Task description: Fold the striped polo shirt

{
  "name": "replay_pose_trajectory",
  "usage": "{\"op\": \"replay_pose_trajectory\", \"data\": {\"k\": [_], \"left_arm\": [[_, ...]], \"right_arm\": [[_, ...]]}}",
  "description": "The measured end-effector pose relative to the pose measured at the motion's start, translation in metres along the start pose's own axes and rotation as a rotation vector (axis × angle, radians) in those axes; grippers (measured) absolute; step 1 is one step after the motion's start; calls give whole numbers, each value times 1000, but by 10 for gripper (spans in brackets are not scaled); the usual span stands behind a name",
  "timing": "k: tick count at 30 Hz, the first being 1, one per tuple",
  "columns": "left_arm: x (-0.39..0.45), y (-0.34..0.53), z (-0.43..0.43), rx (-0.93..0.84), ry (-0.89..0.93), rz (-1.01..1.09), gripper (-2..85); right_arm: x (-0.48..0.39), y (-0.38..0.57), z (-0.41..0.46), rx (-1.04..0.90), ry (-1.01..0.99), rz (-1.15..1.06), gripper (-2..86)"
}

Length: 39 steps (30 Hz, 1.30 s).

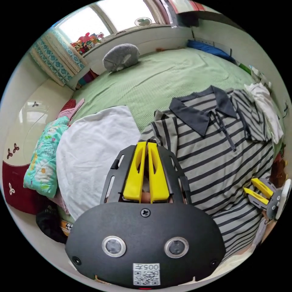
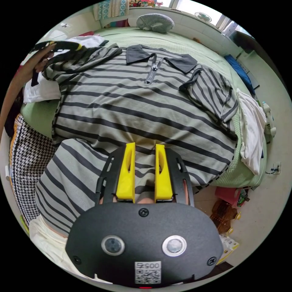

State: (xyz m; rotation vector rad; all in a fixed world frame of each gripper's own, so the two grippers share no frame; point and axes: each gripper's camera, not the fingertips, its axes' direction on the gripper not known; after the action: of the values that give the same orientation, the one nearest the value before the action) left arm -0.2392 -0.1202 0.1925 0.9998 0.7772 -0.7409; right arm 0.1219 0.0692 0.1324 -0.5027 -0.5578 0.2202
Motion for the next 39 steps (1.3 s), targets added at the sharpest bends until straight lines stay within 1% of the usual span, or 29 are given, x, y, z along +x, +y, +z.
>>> {"op": "replay_pose_trajectory", "data": {"k": [2, 3, 4, 7, 13, 17, 20, 24, 26, 28, 29, 31, 32, 33, 34, 36, 39], "left_arm": [[-19, -5, -14, 28, -19, -48, 7], [-32, -8, -20, 28, -63, -67, 7], [-43, -10, -23, 13, -123, -64, 6], [-74, -8, -20, -52, -197, -116, 5], [-124, 24, -21, -60, -109, -296, 3], [-129, 39, -24, -65, -137, -315, -2], [-133, 50, -31, -55, -196, -358, -5], [-134, 66, -35, -49, -123, -363, -6], [-122, 72, -40, -4, -59, -341, -6], [-94, 74, -47, 44, 40, -273, -6], [-84, 74, -49, 55, 60, -251, -6], [-38, 73, -55, 94, 136, -144, -6], [-25, 72, -56, 100, 161, -122, -6], [-1, 70, -55, 106, 226, -74, -6], [23, 68, -51, 100, 290, -24, -5], [59, 63, -39, 65, 345, 29, -5], [105, 54, -7, -33, 381, 78, -4]], "right_arm": [[0, 0, 0, 0, 1, 2, 63], [0, 0, 0, 0, 1, 4, 62], [0, 0, 0, 1, 1, 6, 61], [-1, 0, 0, 1, 7, 8, 60], [-1, 1, -1, 5, 13, 9, 61], [-2, 1, -1, 5, 16, 8, 61], [-2, 2, -1, 7, 20, 9, 63], [-3, 3, -2, 9, 24, 9, 67], [-2, 4, -2, 10, 21, 12, 69], [-1, 6, -2, 13, 20, 19, 70], [-1, 6, -2, 14, 21, 20, 70], [-2, 8, -3, 17, 29, 25, 72], [-2, 9, -3, 18, 31, 25, 72], [-2, 10, -3, 22, 34, 26, 73], [-1, 12, -4, 24, 33, 32, 75], [1, 14, -4, 26, 23, 43, 76], [5, 19, -5, 31, 9, 50, 76]]}}
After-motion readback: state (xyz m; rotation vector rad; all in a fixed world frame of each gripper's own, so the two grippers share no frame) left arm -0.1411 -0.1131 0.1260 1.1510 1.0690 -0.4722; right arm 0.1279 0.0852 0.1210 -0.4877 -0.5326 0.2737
